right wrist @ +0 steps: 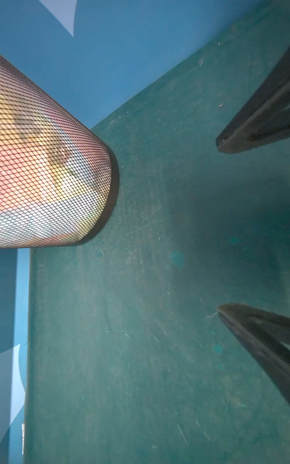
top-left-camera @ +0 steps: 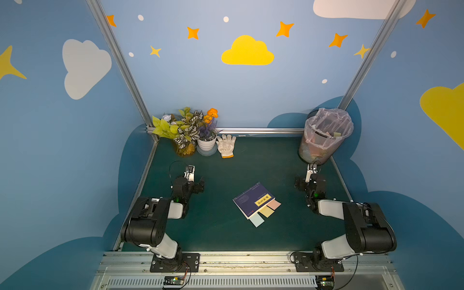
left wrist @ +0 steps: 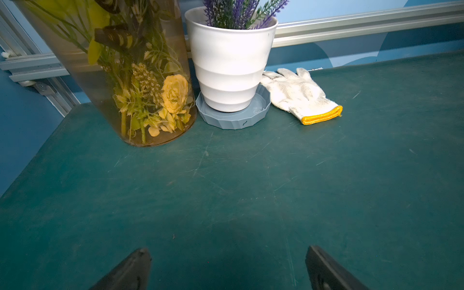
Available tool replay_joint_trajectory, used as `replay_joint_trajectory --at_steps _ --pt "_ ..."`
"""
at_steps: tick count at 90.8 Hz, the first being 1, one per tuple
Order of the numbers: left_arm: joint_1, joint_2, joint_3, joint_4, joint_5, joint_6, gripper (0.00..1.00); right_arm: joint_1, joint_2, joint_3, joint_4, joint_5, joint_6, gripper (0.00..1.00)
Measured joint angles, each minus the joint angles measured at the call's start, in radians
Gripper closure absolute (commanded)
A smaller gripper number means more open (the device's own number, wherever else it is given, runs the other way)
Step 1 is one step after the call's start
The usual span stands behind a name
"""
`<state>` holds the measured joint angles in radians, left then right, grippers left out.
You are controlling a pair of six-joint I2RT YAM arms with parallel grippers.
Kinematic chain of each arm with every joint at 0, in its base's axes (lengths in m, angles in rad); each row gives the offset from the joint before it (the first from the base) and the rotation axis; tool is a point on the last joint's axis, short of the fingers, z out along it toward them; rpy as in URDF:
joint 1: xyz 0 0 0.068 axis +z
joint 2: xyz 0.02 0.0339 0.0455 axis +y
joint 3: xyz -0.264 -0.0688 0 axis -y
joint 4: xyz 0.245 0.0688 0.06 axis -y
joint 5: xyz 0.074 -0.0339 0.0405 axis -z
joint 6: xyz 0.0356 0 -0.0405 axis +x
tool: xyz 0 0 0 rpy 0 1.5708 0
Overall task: Peel off the used sticky note
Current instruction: Adjust the book at the center of the board.
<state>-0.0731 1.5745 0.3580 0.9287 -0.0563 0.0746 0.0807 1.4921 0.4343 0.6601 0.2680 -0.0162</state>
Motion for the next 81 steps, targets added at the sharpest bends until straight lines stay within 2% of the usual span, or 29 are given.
replay_joint_trajectory --at_steps 60,70,81 --pt "0.001 -0.003 0.001 -0.009 0.022 0.007 0.00 0.000 0.000 0.000 0.000 0.000 0.000 0.02" --pt "0.003 -0.065 0.058 -0.176 0.081 0.030 0.00 -0.003 0.000 0.000 -0.001 -0.003 0.000 0.02" --pt "0.003 -0.145 0.271 -0.509 0.195 0.098 0.00 0.011 -0.047 0.010 -0.072 0.035 0.014 0.02"
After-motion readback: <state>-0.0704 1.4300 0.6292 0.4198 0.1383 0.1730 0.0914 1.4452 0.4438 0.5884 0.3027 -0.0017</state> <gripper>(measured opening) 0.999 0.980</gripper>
